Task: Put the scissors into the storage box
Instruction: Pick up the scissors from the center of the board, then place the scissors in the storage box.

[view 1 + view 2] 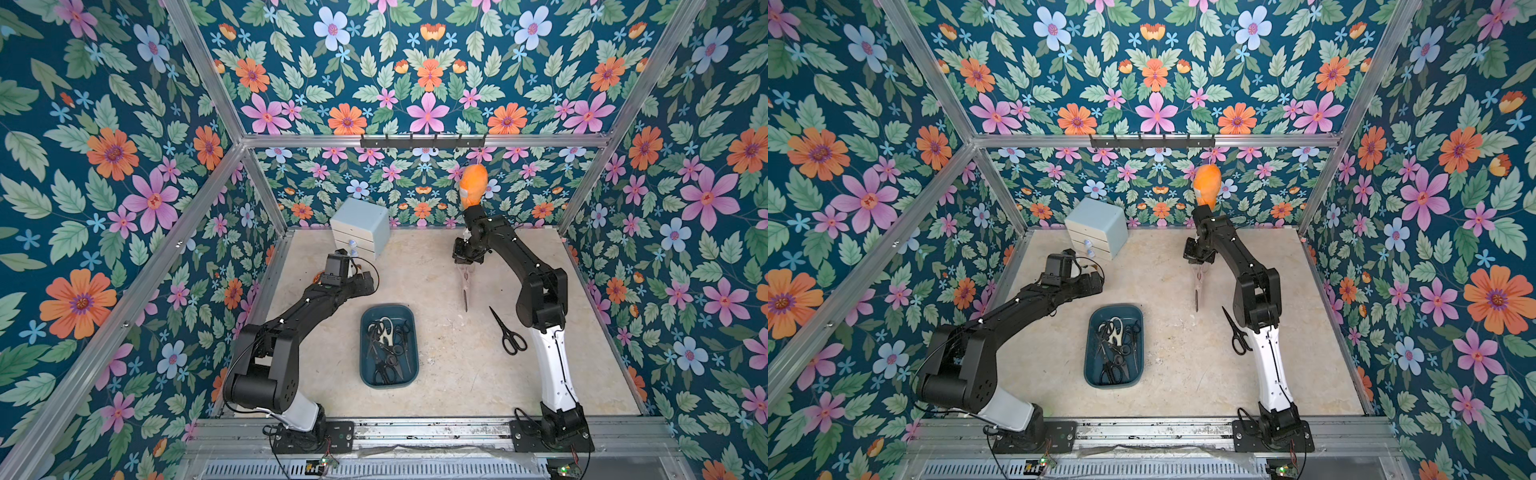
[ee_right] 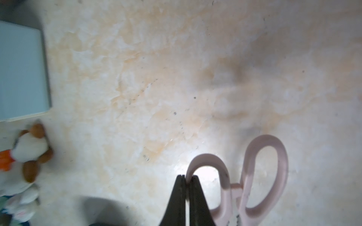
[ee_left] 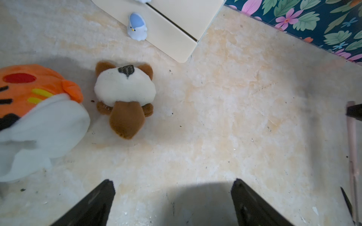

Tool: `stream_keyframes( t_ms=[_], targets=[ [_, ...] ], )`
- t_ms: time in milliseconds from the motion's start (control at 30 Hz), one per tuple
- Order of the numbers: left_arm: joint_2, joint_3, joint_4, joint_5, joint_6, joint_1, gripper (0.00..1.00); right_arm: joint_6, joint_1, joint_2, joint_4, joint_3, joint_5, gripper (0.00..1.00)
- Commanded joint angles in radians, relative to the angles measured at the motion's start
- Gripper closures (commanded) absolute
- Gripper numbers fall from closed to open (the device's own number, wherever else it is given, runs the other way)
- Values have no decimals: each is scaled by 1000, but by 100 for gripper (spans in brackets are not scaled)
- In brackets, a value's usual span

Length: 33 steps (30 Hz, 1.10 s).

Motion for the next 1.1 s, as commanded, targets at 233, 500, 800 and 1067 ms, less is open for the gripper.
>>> stream_keyframes(
  t_ms=[233, 500, 800, 1067],
  targets=[
    [-21, 30, 55, -5, -5, 10, 2, 329, 174, -269, 257, -244, 25, 100],
    [-54, 20, 72, 2, -36, 57, 1, 553, 381, -399, 464, -473, 99, 100],
    [-73, 8, 86, 19, -65, 96, 1, 783, 561, -442, 608, -651, 219, 100],
    [-84, 5, 92, 24, -71, 112, 1, 907, 639, -381, 630, -676, 188, 100]
  ],
)
